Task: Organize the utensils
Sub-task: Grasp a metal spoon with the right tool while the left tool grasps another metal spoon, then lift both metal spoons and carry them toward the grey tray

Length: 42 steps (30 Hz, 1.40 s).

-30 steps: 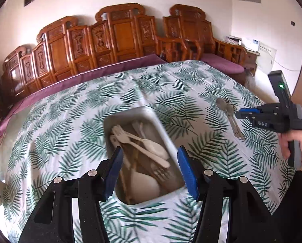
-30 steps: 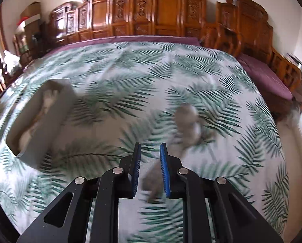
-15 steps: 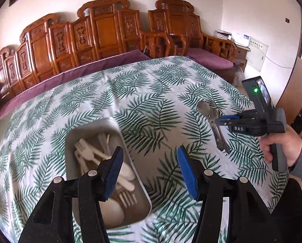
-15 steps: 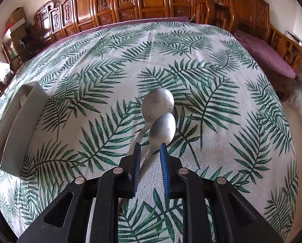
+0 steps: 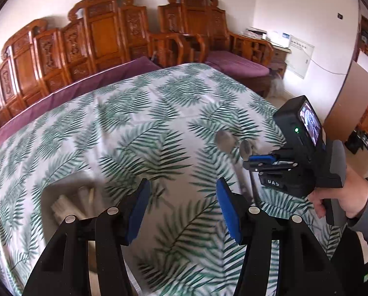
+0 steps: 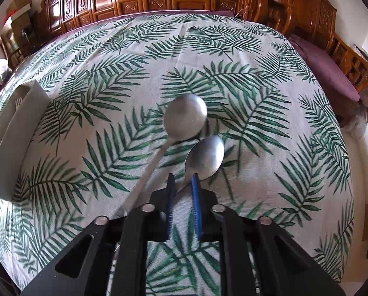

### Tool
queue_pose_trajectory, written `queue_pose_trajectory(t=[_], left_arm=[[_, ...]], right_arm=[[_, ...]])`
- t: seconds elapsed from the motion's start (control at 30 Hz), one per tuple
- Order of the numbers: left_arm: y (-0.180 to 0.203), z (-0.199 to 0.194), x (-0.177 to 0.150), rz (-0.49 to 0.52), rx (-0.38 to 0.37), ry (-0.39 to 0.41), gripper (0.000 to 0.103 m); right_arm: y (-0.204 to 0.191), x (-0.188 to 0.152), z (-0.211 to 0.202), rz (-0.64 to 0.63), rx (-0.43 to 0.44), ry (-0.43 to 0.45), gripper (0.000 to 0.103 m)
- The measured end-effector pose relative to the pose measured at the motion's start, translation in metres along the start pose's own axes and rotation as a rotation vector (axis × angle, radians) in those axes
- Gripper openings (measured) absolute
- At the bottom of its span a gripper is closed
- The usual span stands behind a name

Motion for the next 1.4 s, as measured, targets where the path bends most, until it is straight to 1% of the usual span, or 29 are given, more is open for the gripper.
queue_pose_trajectory(t=[0.07, 0.2, 0.3, 0.5, 0.7, 0.77, 0.9, 1.03, 1.1, 1.17, 1.3, 1.33, 1.37, 1.4], left_arm=[[0.009, 0.007, 0.005, 0.002, -0.017, -0.004, 0.053], [0.026, 0.029, 0.011, 0.004, -0.043, -0.027, 0.053], [0.038, 0.047, 0.014, 0.005, -0.061, -0.054, 0.053], [0.059, 0.085, 0.016, 0.015, -0.086, -0.11, 0.053], [0.072, 0.113, 0.022, 0.047, -0.079, -0.151, 0.053], [0.077, 0.119, 0.025, 0.054, -0.087, -0.163, 0.05], [0.084, 0.137, 0.024, 0.073, -0.079, -0.21, 0.036], [0.084, 0.151, 0.017, 0.056, -0.062, -0.263, 0.022], [0.084, 0.156, 0.012, 0.049, -0.058, -0.281, 0.019], [0.083, 0.161, 0.009, 0.04, -0.059, -0.301, 0.019], [0.083, 0.164, 0.01, 0.025, -0.059, -0.293, 0.019], [0.082, 0.165, 0.01, 0.027, -0.055, -0.289, 0.016], [0.082, 0.165, 0.01, 0.037, -0.039, -0.285, 0.011], [0.081, 0.165, 0.01, 0.049, -0.022, -0.279, 0.008]], right_arm=[[0.006, -0.004, -0.002, 0.007, 0.015, -0.009, 0.004], [0.02, -0.019, -0.009, 0.046, 0.061, -0.016, 0.003], [0.028, -0.029, -0.015, 0.066, 0.074, -0.016, 0.003], [0.034, -0.038, -0.022, 0.062, 0.073, -0.008, 0.003], [0.043, -0.047, -0.027, 0.086, 0.083, 0.002, 0.003], [0.044, -0.049, -0.028, 0.083, 0.083, 0.004, 0.003], [0.046, -0.053, -0.029, 0.082, 0.077, 0.006, 0.003], [0.047, -0.056, -0.029, 0.092, 0.08, 0.008, 0.003], [0.047, -0.056, -0.029, 0.093, 0.081, 0.009, 0.003], [0.046, -0.056, -0.029, 0.094, 0.08, 0.009, 0.003], [0.047, -0.058, -0.03, 0.103, 0.079, 0.008, 0.003], [0.047, -0.058, -0.03, 0.106, 0.08, 0.008, 0.003], [0.047, -0.059, -0.031, 0.108, 0.08, 0.007, 0.003], [0.046, -0.059, -0.032, 0.11, 0.082, 0.008, 0.003]])
Point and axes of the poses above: each gripper's, at about its wrist camera, not at the fingertips, and z roughly the way its jaws point, y to its right, x to its top, the point moved 7 cm from there along z, roughly the way its jaws point, and after that the axes turned 6 degrees about -z, right-handed, at the moved point
